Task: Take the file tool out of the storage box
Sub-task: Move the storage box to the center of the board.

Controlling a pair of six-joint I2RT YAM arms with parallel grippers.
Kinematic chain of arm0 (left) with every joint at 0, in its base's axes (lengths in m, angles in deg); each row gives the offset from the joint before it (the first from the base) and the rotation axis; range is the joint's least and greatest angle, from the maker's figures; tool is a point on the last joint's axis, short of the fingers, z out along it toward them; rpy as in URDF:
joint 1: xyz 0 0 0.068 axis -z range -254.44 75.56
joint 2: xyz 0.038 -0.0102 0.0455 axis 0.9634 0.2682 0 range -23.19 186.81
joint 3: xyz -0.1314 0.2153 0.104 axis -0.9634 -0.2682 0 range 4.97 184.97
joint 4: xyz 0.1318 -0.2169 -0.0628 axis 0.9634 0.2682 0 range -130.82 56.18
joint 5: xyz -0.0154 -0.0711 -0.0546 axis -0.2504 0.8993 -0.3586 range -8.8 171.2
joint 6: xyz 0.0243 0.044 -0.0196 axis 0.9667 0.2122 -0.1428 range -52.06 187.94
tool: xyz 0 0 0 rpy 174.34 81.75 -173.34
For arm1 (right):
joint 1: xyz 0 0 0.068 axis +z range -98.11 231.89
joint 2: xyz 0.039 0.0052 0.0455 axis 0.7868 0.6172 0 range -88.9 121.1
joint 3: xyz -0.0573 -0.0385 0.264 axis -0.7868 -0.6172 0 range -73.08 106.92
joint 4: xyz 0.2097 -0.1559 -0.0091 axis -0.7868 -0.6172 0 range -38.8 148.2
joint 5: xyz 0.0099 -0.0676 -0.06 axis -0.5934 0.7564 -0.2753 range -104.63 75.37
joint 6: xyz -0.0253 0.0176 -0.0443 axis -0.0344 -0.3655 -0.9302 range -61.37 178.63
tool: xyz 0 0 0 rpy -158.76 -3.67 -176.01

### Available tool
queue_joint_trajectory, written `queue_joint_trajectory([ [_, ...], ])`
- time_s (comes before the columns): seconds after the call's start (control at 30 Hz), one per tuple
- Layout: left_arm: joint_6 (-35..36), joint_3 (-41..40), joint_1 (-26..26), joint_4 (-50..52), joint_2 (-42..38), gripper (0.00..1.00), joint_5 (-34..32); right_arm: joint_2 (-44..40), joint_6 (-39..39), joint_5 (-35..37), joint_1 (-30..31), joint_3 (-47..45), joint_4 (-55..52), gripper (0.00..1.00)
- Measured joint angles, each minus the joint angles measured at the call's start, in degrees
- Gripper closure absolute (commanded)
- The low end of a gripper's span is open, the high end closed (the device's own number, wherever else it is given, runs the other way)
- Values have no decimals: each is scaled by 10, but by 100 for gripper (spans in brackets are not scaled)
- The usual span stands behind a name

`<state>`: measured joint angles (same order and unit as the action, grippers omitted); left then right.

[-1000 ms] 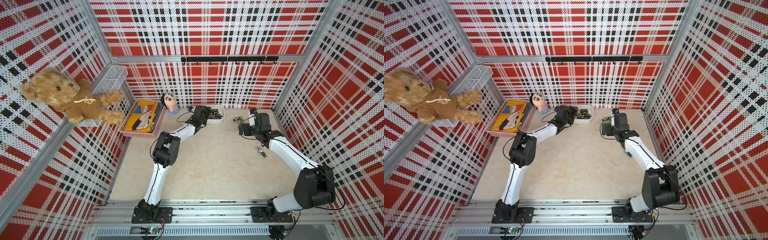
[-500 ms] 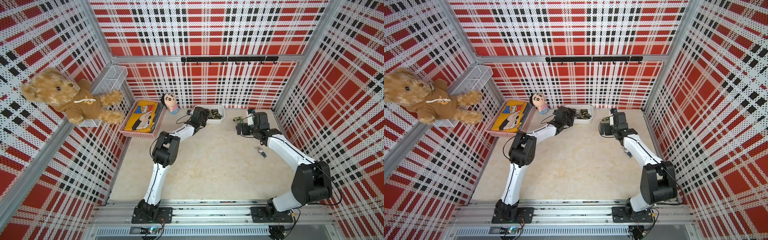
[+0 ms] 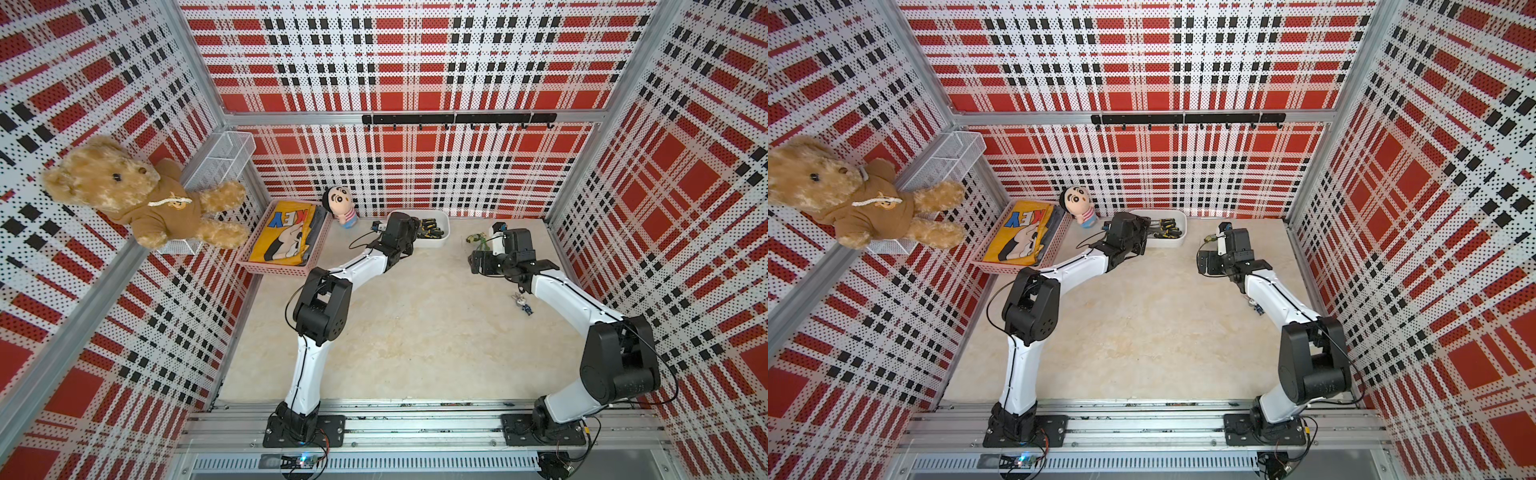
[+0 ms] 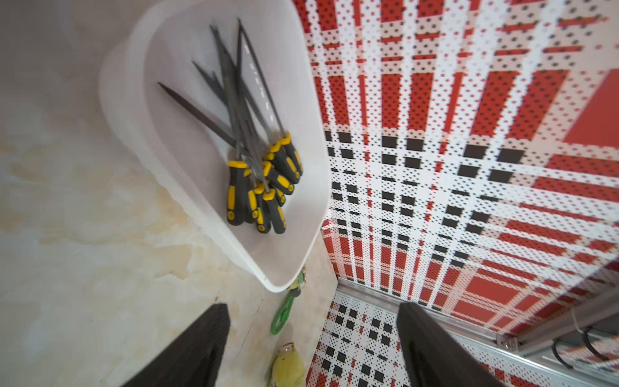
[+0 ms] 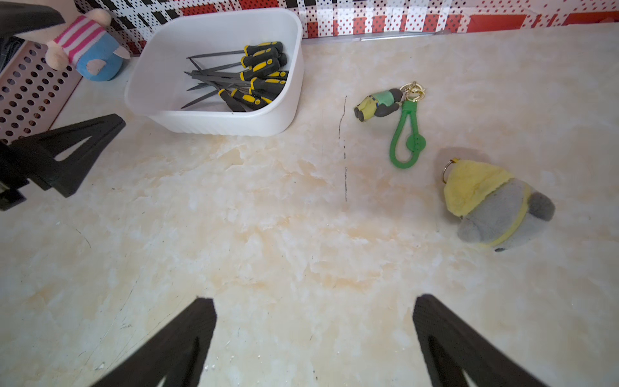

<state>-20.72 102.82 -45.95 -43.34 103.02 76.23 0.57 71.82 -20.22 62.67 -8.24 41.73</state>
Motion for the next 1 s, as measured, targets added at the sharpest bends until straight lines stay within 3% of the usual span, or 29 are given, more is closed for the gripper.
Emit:
queue_joint_trajectory([
  [0.43, -55, 81, -7, 51, 79, 20, 3, 19, 0, -13, -1, -4, 2, 0],
  [0.53, -64, 96, -12, 52, 90, 28, 6, 26, 0, -16, -1, -5, 4, 0],
  [0.8, -76, 111, -17, 55, 117, 36, 17, 44, 3, -35, -12, -5, 5, 0],
  [1.0, -83, 111, -17, 58, 134, 51, 23, 55, 3, -47, -18, -5, 5, 0],
])
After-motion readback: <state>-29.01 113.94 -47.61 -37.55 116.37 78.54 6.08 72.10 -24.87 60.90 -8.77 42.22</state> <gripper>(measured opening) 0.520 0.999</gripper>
